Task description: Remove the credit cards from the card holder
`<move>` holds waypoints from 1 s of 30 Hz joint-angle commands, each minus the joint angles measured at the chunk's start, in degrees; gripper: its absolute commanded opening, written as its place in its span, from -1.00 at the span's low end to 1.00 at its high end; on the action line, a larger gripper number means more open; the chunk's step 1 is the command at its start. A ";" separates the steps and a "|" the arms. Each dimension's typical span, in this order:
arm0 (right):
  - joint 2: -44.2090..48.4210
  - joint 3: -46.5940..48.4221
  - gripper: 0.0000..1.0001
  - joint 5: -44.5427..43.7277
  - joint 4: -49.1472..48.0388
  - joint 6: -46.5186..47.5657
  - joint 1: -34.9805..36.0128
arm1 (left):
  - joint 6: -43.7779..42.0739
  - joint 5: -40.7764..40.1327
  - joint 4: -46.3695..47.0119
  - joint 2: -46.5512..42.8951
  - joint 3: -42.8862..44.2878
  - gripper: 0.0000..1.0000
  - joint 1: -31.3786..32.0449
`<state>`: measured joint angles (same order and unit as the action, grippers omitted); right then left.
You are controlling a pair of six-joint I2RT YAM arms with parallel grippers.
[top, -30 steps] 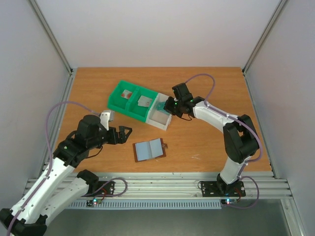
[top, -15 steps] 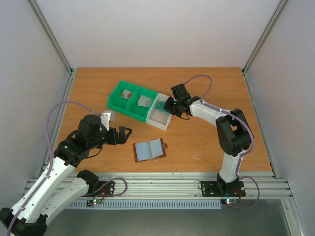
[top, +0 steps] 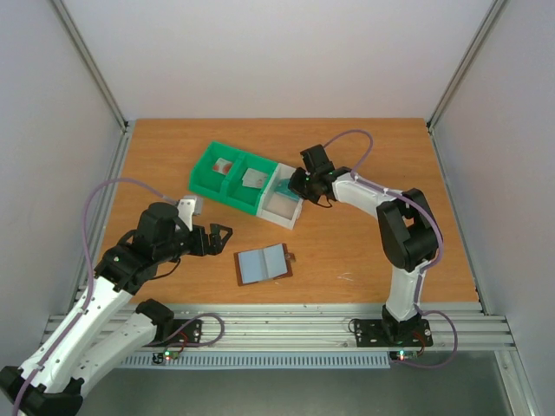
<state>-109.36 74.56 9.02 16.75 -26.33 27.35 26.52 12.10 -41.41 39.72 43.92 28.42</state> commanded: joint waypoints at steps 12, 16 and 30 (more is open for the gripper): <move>-0.23 2.65 -0.73 -2.34 3.26 -0.74 -0.37 | -1.12 0.07 -0.58 0.16 1.40 0.99 0.19; 0.39 2.95 -0.69 -2.09 4.07 -0.54 -0.37 | -1.25 -0.42 -0.75 0.47 1.29 0.99 0.23; 14.27 -3.48 -0.48 2.09 6.50 3.35 -0.13 | 0.00 -3.95 -7.02 7.52 4.48 0.99 0.19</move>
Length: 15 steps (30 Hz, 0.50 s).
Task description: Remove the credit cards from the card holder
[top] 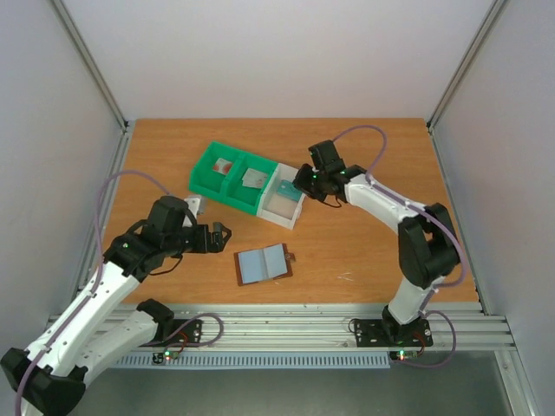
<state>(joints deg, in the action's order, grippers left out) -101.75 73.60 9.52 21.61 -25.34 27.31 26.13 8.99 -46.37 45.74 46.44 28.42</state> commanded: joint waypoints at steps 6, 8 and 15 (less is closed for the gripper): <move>15.76 -8.42 -0.44 3.23 5.03 4.83 1.92 | 3.61 6.25 1.25 4.22 -0.98 0.99 0.22; 18.64 -10.38 -0.42 3.23 5.94 5.44 3.22 | 5.12 8.43 3.21 5.60 -2.69 0.94 0.23; 24.53 -15.26 -0.41 2.10 8.21 5.89 9.30 | 11.37 15.89 14.45 10.22 -9.59 0.70 0.23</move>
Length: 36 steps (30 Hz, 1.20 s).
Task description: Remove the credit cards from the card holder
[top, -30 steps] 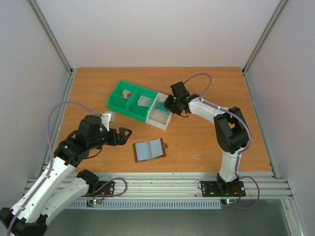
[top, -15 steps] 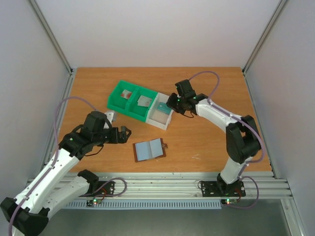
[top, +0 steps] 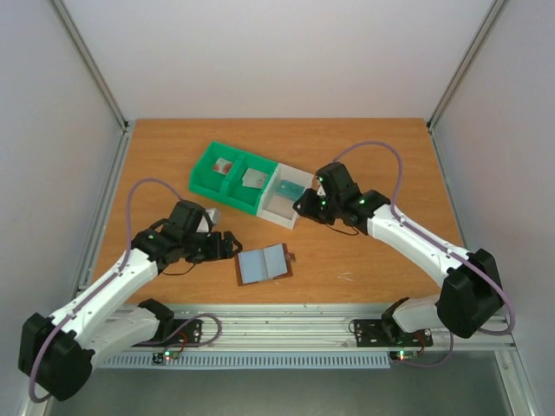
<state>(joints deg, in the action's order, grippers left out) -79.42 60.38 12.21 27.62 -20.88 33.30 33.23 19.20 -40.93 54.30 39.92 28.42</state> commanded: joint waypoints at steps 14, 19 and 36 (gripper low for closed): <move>-6.33 -7.99 -0.42 -1.77 -3.66 -1.12 16.17 | 12.69 8.94 24.67 8.49 -12.62 0.28 0.40; -9.21 -10.27 -0.47 -2.51 -6.02 -1.94 18.10 | 13.84 8.53 27.81 10.40 -14.75 0.24 0.49; -15.33 -15.20 -0.83 -3.90 -11.12 -4.87 20.48 | 15.68 9.79 39.21 19.19 -17.69 -0.52 0.58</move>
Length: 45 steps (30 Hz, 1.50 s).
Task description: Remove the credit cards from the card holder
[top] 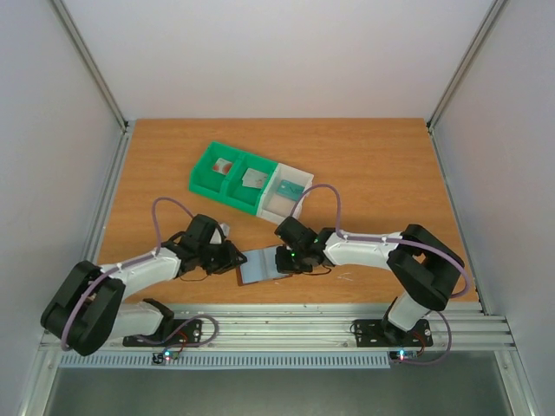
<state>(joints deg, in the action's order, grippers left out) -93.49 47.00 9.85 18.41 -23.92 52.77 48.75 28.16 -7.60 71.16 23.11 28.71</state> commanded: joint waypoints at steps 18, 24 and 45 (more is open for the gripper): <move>-1.30 -4.30 -0.87 -2.79 -3.38 -3.71 1.72 | 3.15 3.93 16.77 11.69 -1.43 -0.61 0.65; -0.09 -3.50 -0.87 -3.14 -2.56 -3.58 1.72 | 2.04 1.23 6.99 4.89 0.35 -0.51 0.65; 23.55 8.72 0.27 -21.30 24.67 0.40 1.62 | -14.31 -21.67 -36.66 -25.02 22.54 0.99 0.64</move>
<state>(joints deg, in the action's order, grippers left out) -75.81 50.98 -3.90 33.23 -25.32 54.06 39.99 12.62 -35.22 50.17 39.59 29.04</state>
